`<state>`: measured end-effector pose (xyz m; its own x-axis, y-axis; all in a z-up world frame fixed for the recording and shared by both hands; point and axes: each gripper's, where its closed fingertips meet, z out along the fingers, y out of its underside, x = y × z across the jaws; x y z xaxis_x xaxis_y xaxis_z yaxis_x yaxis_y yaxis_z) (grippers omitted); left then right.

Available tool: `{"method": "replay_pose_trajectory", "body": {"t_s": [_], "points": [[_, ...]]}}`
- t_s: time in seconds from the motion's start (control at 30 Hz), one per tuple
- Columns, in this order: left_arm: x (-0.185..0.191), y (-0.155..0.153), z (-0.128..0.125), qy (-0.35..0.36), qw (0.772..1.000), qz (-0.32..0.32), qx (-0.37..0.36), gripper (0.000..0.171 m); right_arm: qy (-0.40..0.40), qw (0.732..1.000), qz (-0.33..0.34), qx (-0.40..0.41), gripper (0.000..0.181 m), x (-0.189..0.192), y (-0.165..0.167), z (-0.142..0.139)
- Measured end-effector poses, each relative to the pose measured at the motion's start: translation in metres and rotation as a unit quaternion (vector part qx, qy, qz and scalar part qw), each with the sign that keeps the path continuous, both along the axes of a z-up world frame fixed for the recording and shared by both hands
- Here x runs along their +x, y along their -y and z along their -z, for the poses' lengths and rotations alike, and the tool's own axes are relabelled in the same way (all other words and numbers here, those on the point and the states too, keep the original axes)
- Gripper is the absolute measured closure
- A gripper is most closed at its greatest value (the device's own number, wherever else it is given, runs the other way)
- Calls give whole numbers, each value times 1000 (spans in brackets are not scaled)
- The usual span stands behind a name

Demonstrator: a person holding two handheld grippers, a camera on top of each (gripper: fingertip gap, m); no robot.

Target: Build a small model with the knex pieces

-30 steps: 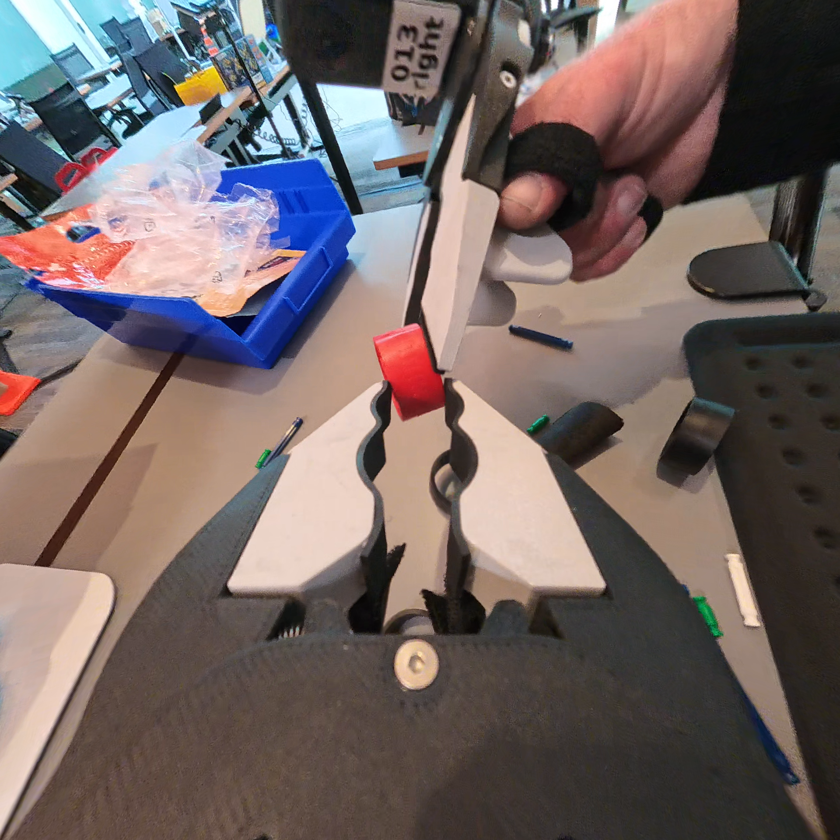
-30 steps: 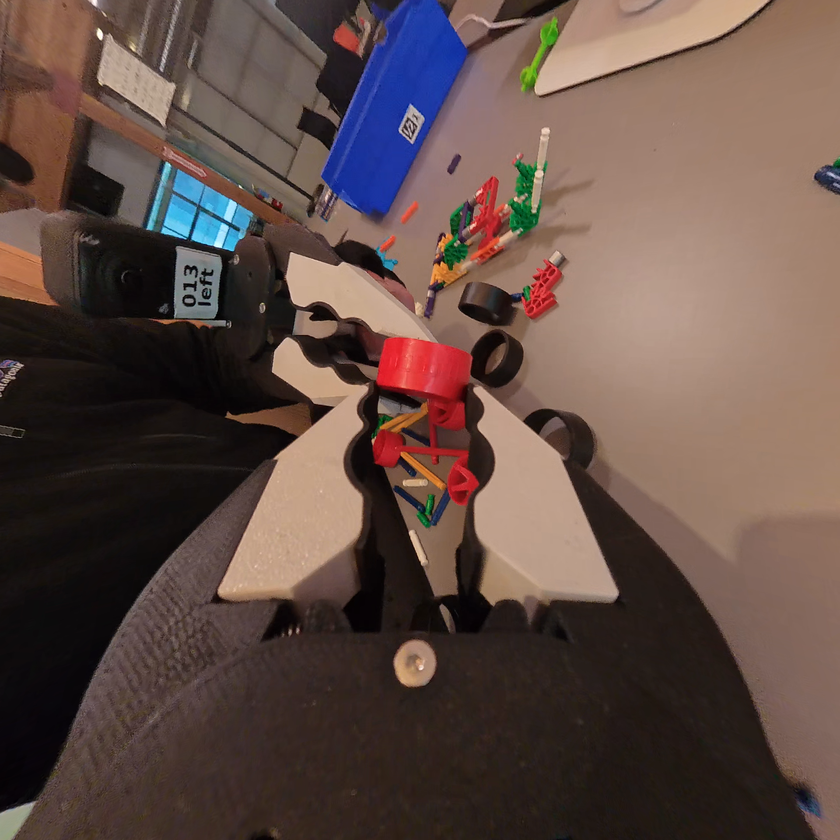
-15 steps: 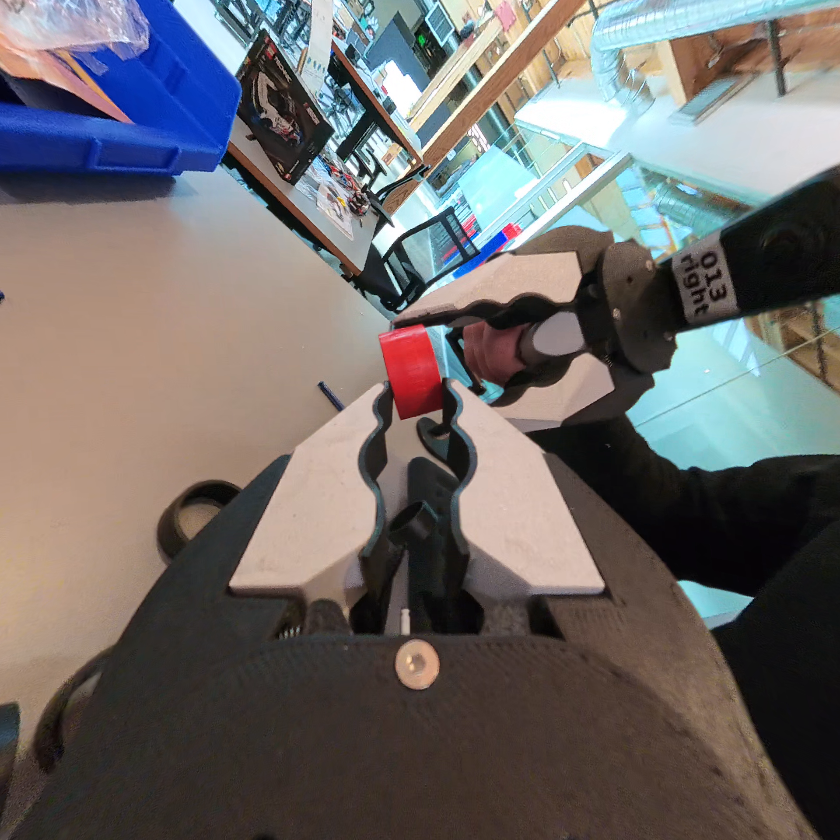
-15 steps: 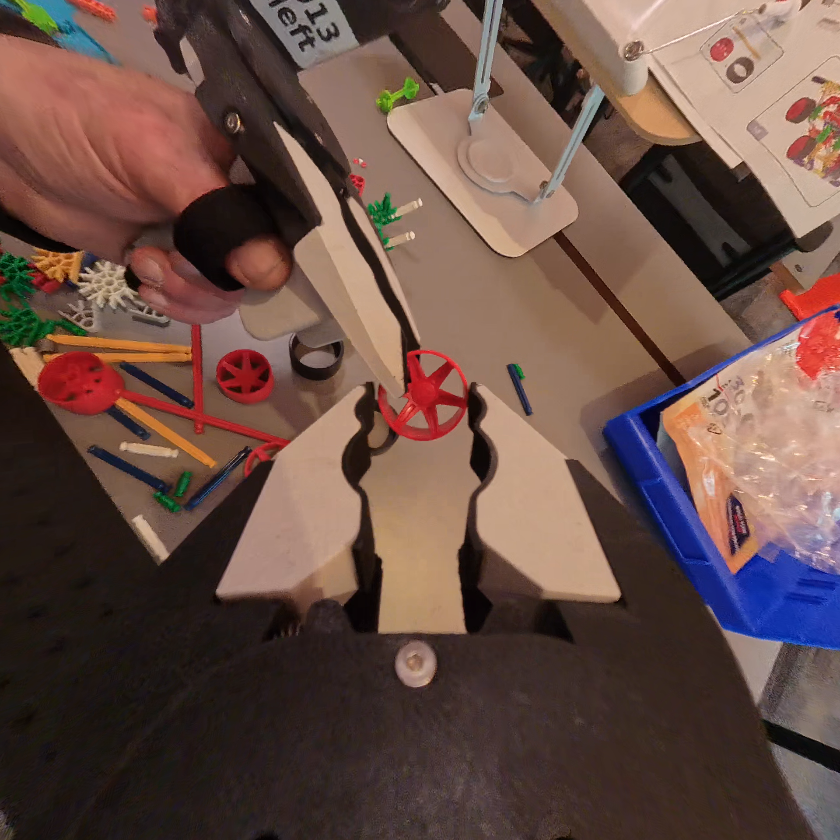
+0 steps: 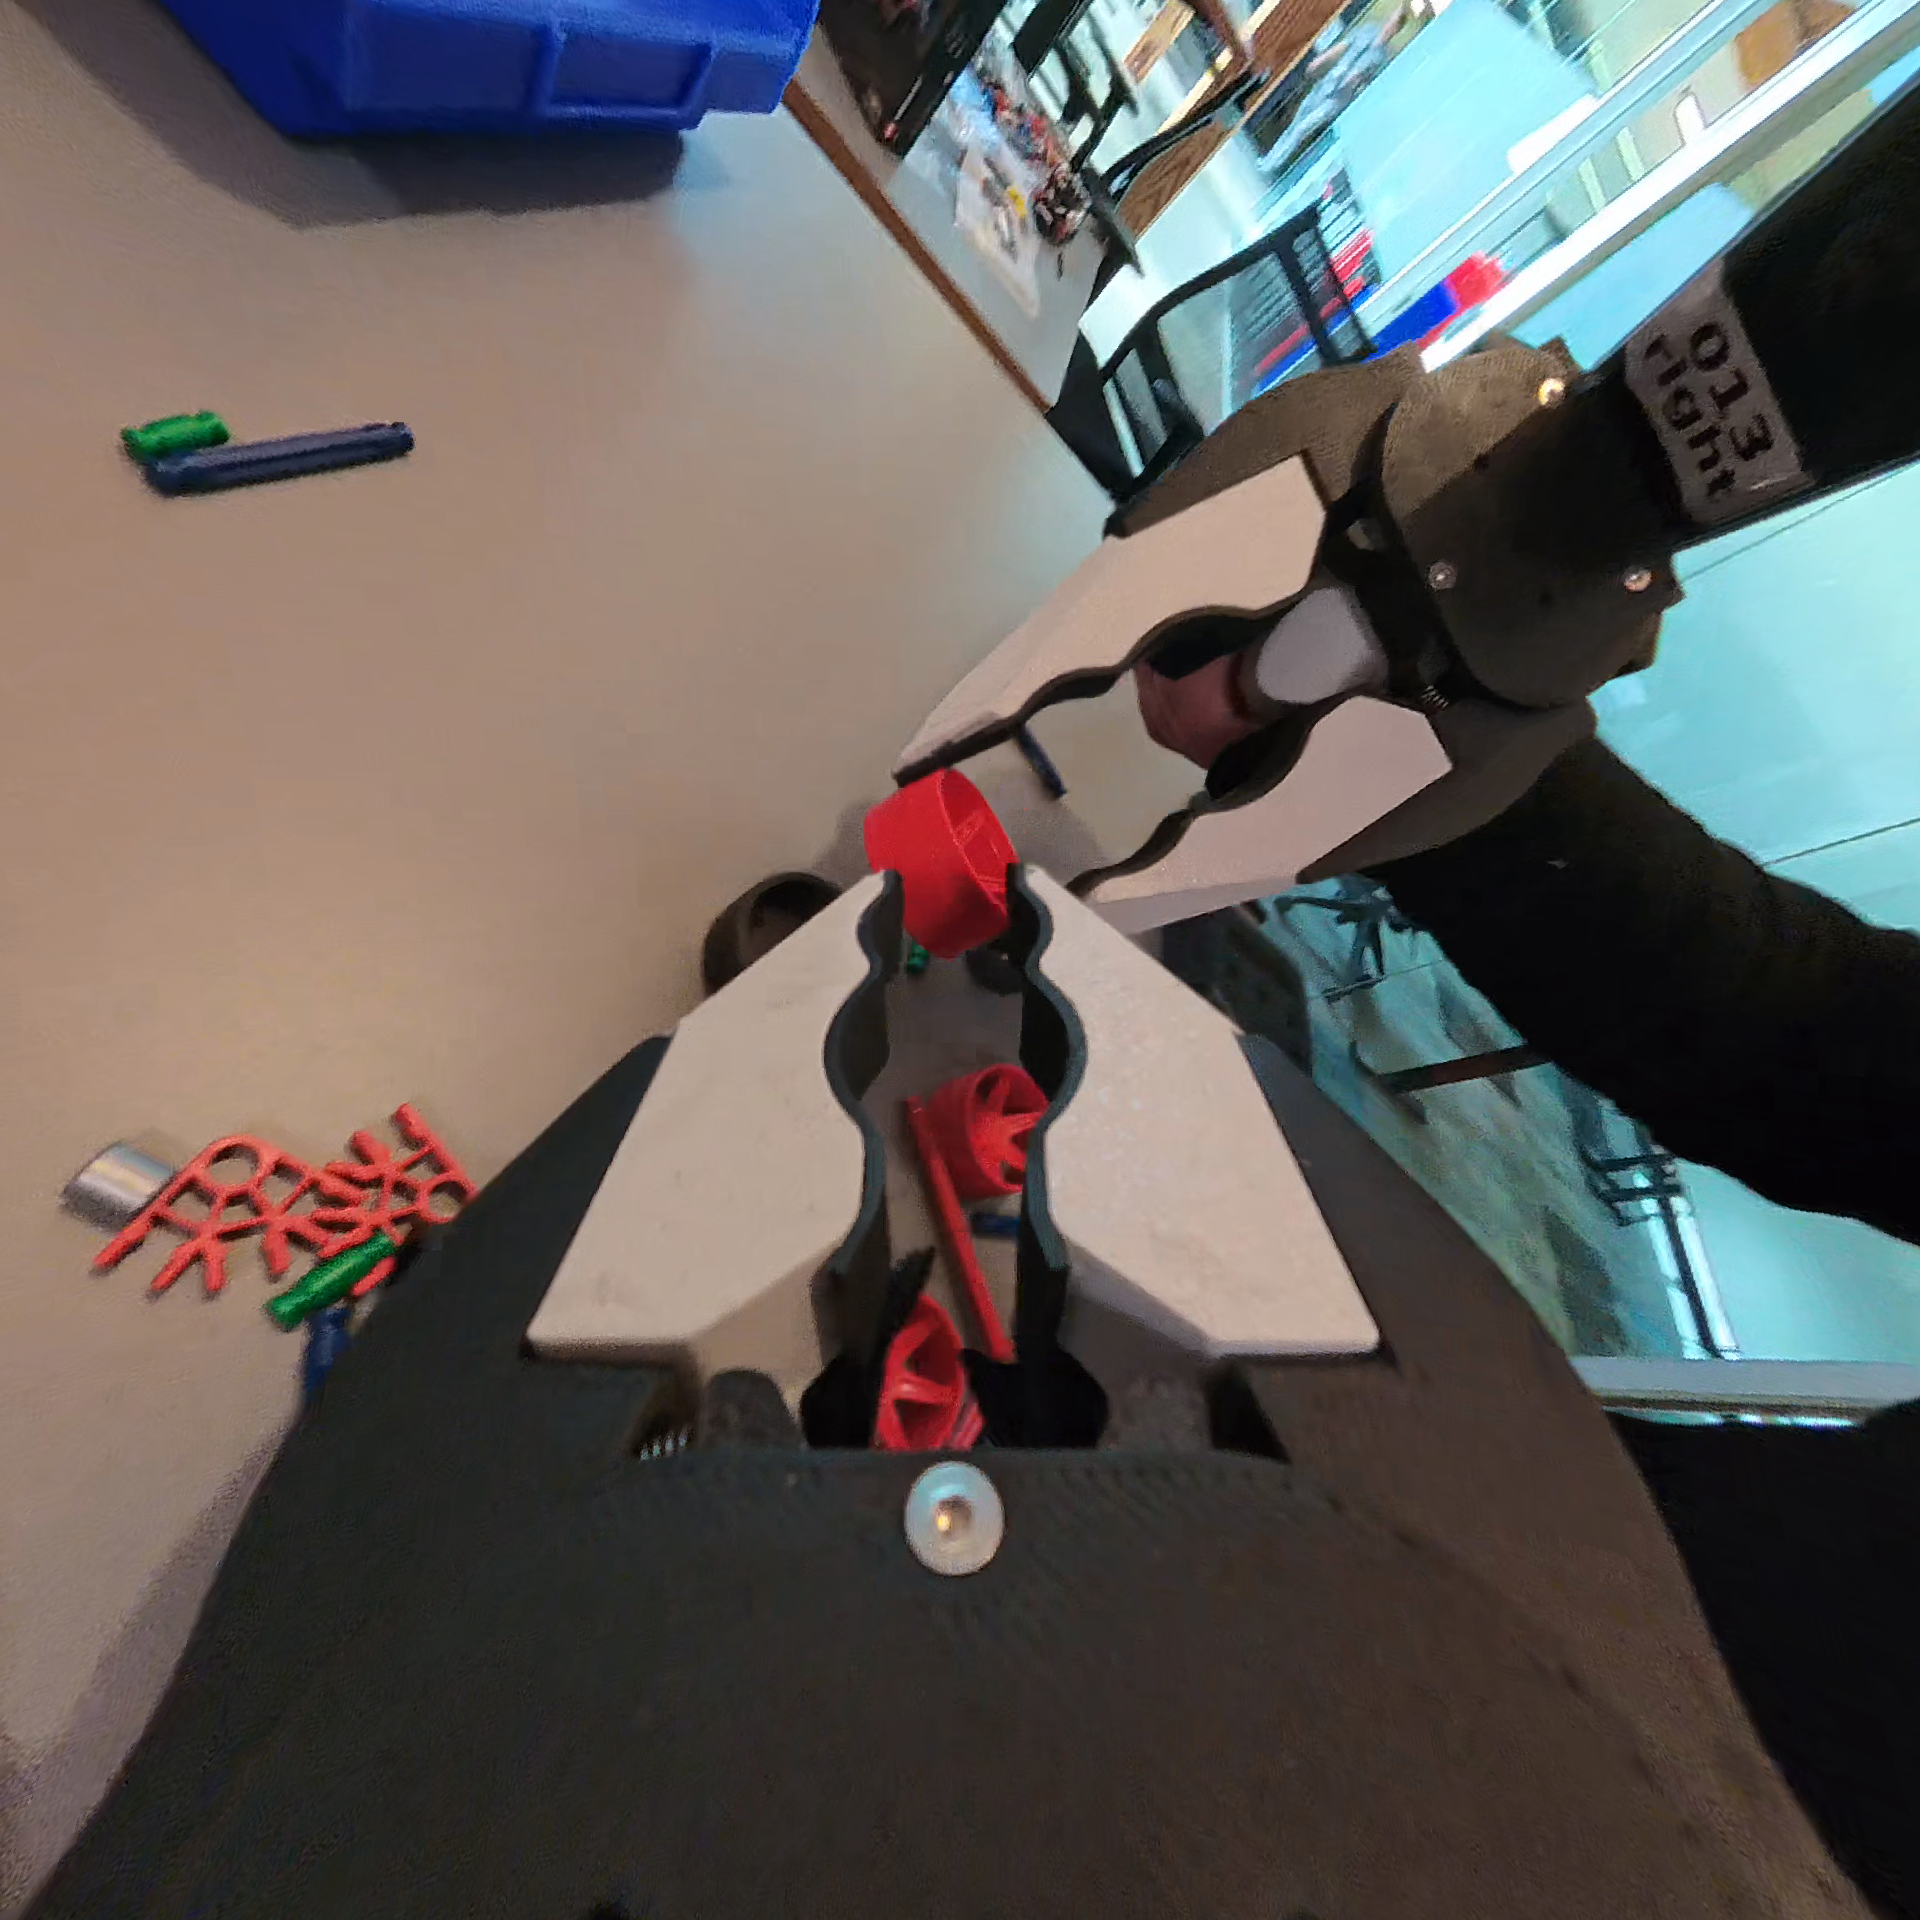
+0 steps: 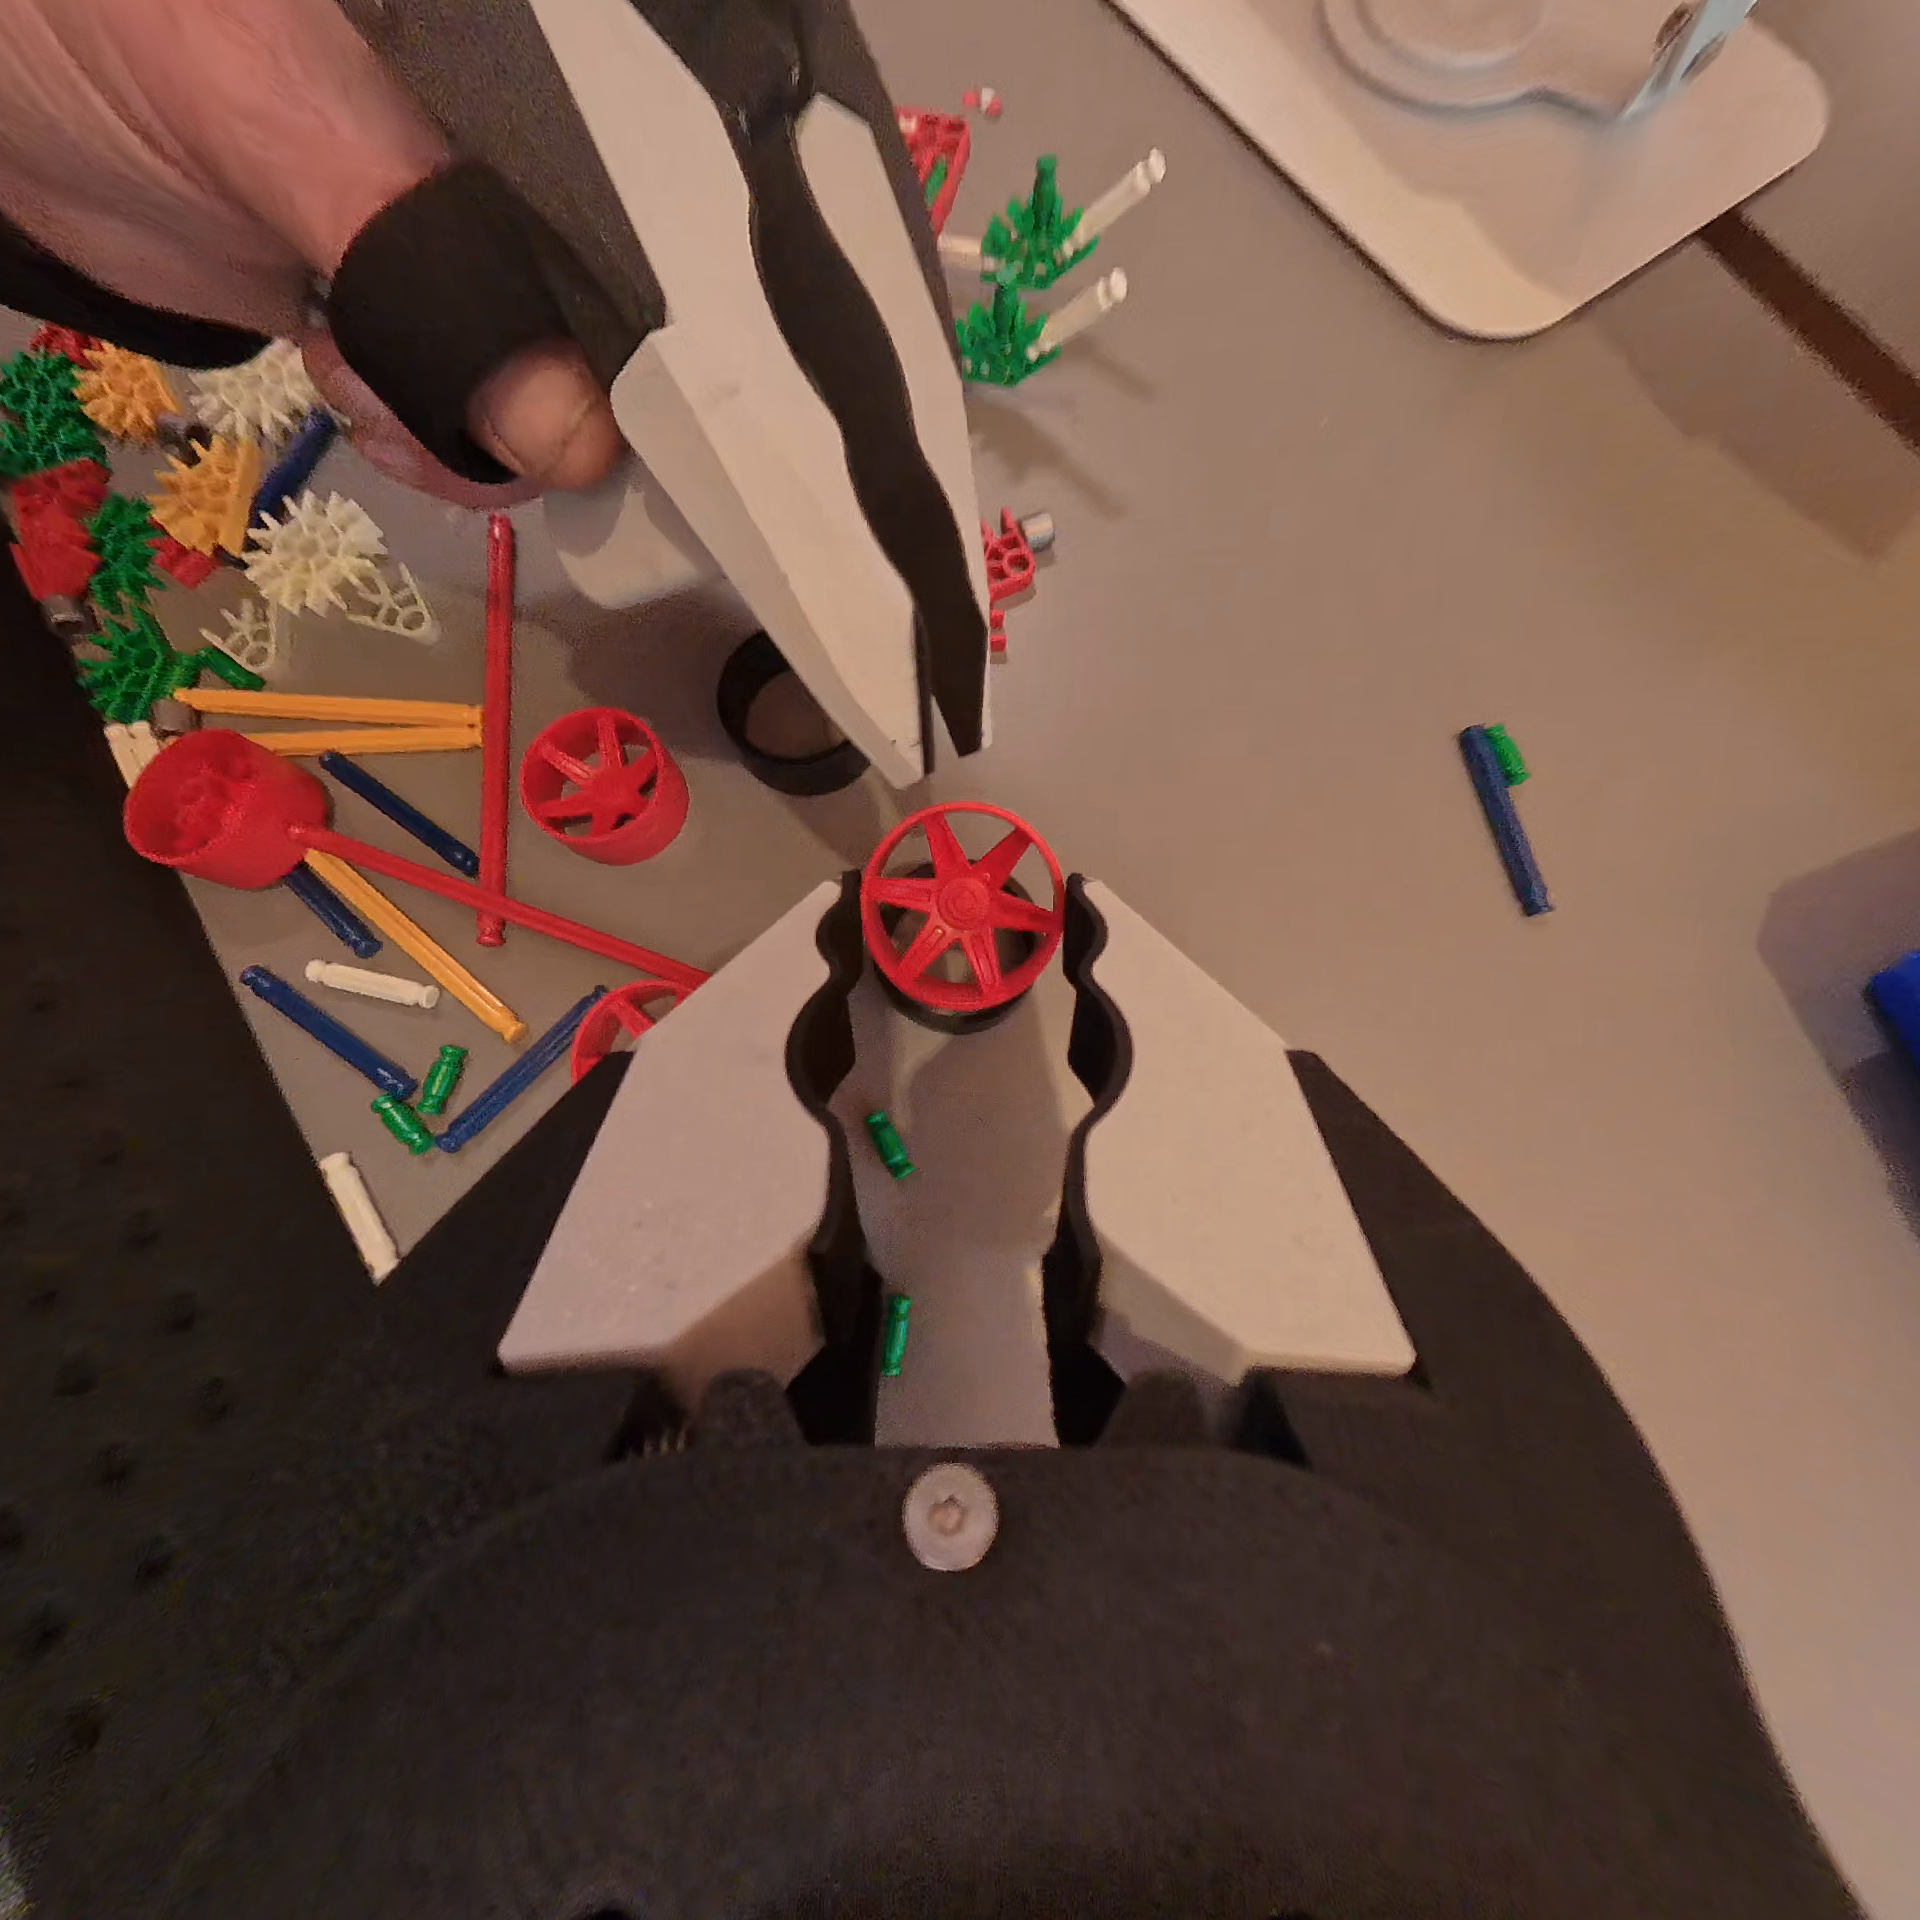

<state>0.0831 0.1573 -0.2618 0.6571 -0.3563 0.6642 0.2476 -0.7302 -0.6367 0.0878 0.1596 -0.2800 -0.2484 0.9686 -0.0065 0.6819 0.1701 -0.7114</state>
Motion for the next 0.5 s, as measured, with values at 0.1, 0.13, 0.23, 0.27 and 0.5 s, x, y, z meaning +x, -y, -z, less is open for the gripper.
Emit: {"method": "replay_pose_trajectory", "body": {"t_s": [0.1, 0.13, 0.23, 0.27, 0.5], "points": [[-4, -3, 18, -48, 999, 5, -3, 161, 18, 1000, -12, -1, 146, -4, 1, 16], [-3, -4, 22, -56, 998, 9, -6, 163, 25, 1000, -16, -1, 146, -4, 2, 21], [-2, -6, 34, -90, 996, 20, -13, 171, 53, 998, -25, 5, 146, -4, 0, 34], [-2, -6, 38, -104, 994, 25, -16, 171, 59, 998, -28, 4, 146, -4, 1, 37], [2, -6, 47, -137, 989, 52, -23, 171, 91, 995, -41, 17, 146, 1, 1, 43]]}}
